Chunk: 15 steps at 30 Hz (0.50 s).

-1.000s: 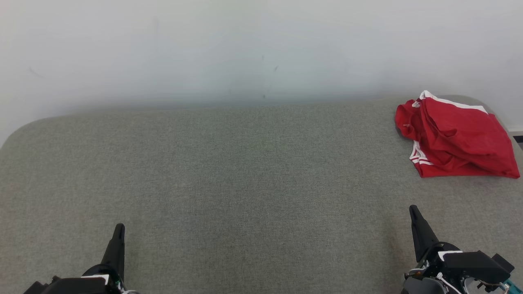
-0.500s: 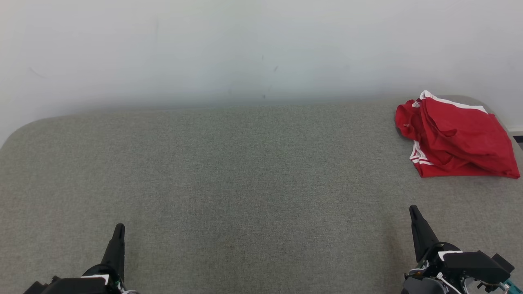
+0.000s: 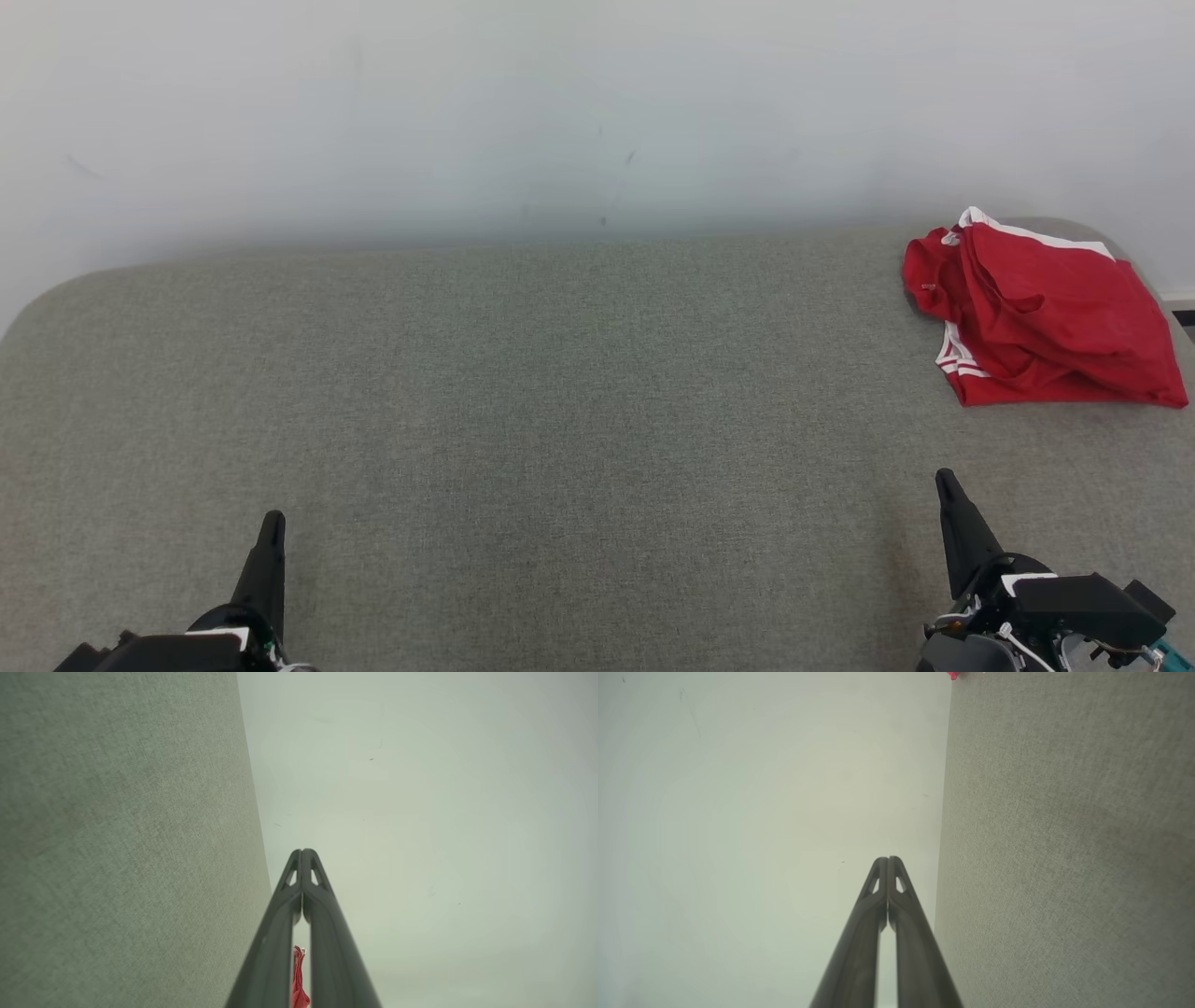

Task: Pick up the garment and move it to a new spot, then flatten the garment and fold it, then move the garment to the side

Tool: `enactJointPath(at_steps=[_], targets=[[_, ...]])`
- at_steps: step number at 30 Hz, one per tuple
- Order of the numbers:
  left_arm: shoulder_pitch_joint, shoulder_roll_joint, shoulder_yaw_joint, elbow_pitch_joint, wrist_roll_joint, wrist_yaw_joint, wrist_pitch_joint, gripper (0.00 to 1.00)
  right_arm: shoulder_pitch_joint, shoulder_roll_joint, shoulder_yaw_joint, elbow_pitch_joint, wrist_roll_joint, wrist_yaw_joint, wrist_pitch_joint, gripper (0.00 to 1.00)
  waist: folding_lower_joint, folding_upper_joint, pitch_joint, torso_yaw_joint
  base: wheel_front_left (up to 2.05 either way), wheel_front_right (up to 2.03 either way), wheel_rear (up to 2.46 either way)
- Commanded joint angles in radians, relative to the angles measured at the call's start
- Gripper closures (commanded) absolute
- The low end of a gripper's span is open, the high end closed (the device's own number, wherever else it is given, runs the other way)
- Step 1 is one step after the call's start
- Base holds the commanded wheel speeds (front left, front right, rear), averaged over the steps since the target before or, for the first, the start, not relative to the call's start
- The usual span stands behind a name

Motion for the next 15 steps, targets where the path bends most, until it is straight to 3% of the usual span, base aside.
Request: enactJointPath(at_steps=[1,15], targets=[[-0.009,0.004,0.003,-0.003,-0.004,-0.001,0.001,1.00,-0.009,0.003,-0.001,-0.001,-0.006,-0.002,0.002,1.00,0.0000,0.0000,0.000,0.000,0.00,0.00,0.00],[-0.009,0.004,0.004,-0.003,-0.004,-0.001,0.000,1.00,-0.009,0.005,-0.003,-0.001,-0.007,-0.002,0.004,1.00,0.0000,0.0000,0.000,0.000,0.00,0.00,0.00]])
